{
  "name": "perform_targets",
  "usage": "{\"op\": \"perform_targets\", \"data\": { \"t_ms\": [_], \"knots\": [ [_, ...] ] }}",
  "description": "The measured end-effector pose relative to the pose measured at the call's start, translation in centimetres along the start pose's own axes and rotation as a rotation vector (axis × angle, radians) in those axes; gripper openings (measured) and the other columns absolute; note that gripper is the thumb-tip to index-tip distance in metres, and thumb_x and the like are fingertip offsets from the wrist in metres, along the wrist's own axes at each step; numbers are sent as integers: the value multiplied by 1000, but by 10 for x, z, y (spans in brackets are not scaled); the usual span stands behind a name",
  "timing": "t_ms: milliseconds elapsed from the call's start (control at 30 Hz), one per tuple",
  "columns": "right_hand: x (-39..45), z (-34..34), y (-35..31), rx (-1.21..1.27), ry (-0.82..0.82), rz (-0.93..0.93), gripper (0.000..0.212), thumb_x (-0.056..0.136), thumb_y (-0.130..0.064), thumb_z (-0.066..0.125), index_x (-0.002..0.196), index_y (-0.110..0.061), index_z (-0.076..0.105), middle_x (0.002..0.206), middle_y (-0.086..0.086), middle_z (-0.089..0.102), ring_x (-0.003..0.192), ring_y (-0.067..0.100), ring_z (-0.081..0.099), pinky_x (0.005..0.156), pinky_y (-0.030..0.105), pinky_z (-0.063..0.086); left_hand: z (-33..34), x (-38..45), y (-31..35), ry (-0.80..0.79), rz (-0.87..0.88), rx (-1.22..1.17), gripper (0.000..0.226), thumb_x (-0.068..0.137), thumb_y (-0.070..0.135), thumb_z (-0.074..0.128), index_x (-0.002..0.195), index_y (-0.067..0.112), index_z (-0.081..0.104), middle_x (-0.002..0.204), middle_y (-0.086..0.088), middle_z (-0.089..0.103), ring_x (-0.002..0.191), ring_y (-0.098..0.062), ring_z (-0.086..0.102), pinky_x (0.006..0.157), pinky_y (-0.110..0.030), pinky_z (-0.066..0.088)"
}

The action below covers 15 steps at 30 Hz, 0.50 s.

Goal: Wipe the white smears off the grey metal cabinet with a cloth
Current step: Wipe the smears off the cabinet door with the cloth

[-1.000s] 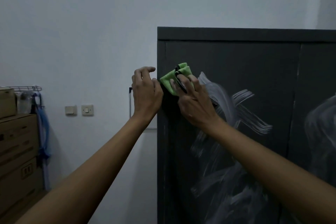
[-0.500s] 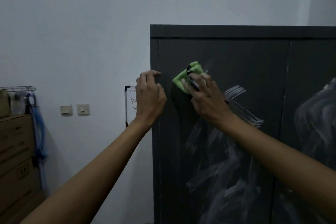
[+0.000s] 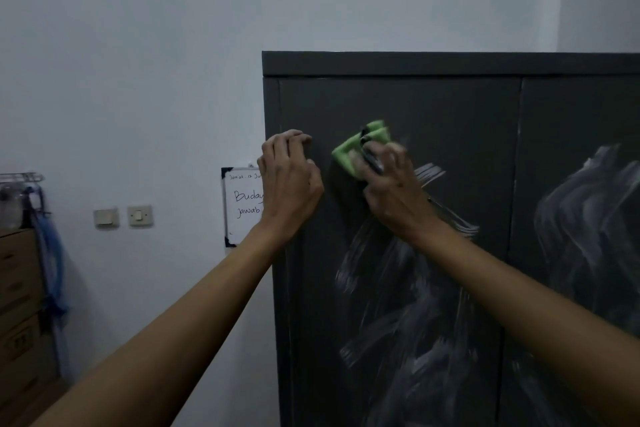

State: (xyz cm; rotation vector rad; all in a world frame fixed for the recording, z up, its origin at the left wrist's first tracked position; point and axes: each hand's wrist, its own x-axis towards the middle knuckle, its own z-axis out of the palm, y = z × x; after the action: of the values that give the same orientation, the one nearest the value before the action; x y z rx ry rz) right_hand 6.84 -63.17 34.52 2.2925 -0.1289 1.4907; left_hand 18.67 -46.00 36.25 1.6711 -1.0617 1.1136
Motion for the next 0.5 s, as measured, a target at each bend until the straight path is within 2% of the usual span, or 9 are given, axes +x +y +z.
{"op": "perform_targets", "data": {
  "t_ms": [67, 133, 300, 500],
  "knots": [
    [-19, 1, 6, -32, -88, -168, 59, 91, -10, 56, 149, -12, 57, 153, 17, 48, 134, 42, 45, 101, 59, 49, 2, -3, 1, -13, -3, 4, 40, 92, 10, 55, 132, 6, 58, 140, -14, 52, 132, -30, 43, 104, -41, 40],
    [-27, -3, 16, -49, -114, -194, 59, 92, -9, 61, 151, -14, 57, 154, 17, 50, 135, 43, 49, 101, 59, 49, 4, -5, 2, -32, 9, 10, 40, 93, 10, 56, 132, 6, 58, 141, -13, 52, 134, -30, 43, 105, -41, 39],
    [11, -18, 30, -25, 27, 108, 61, 90, -8, 58, 151, -16, 57, 155, 17, 47, 136, 42, 41, 104, 58, 45, 3, -1, 3, -43, 51, 16, 41, 93, 10, 58, 134, 6, 58, 143, -13, 51, 137, -29, 43, 106, -43, 40],
    [77, -28, 24, 80, 207, 414, 61, 89, -6, 56, 150, -13, 56, 155, 18, 40, 137, 41, 35, 111, 50, 39, -2, 11, -2, -17, 51, -5, 42, 93, 9, 59, 135, 6, 58, 145, -13, 51, 140, -30, 43, 110, -46, 41]
  ]
}}
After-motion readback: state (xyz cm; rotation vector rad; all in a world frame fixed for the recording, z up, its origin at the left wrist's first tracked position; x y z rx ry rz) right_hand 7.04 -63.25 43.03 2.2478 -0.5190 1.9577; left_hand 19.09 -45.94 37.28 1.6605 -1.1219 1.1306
